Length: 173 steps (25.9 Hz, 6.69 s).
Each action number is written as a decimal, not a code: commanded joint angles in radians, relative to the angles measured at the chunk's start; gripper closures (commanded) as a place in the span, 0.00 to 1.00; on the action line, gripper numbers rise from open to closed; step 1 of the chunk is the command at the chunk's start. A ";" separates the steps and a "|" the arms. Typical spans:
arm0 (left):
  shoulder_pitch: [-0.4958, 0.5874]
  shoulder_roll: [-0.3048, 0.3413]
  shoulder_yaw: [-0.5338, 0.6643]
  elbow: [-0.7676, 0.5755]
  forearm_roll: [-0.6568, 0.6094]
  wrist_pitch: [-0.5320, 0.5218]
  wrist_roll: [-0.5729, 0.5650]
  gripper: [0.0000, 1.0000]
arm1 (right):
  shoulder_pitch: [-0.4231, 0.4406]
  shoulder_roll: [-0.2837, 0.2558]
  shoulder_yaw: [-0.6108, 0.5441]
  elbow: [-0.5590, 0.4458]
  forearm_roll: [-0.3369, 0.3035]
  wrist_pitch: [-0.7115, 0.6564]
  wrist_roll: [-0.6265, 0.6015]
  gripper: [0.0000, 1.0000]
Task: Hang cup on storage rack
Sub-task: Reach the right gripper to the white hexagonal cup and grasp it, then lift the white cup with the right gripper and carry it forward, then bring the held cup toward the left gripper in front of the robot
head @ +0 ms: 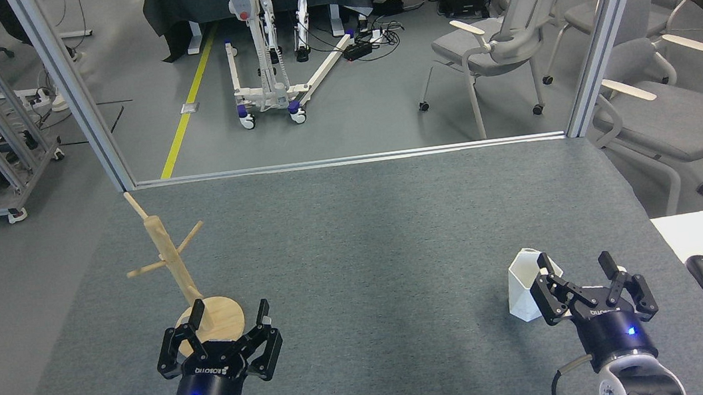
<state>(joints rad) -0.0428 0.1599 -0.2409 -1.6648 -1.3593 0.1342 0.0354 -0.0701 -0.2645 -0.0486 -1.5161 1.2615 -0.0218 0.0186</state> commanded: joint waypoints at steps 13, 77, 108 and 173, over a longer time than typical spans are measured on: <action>0.011 0.003 -0.001 -0.007 0.000 0.002 0.000 0.01 | 0.001 -0.002 -0.017 0.053 0.003 -0.001 0.003 0.01; 0.024 0.000 -0.001 -0.018 0.000 0.001 0.001 0.01 | -0.330 -0.027 0.167 0.660 -0.011 -0.040 -0.003 0.01; 0.024 0.000 -0.005 -0.015 0.000 -0.038 0.037 0.01 | -0.362 -0.136 0.219 0.392 -0.099 -0.164 0.278 0.84; -0.330 -0.194 -0.252 0.224 -0.011 0.125 -0.009 0.15 | -0.540 0.327 0.740 -0.093 0.444 0.497 0.972 0.91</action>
<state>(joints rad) -0.3579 -0.0280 -0.4932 -1.4670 -1.3698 0.2409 0.0236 -0.6125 0.0629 0.6914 -1.6089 1.7060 0.4760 0.9780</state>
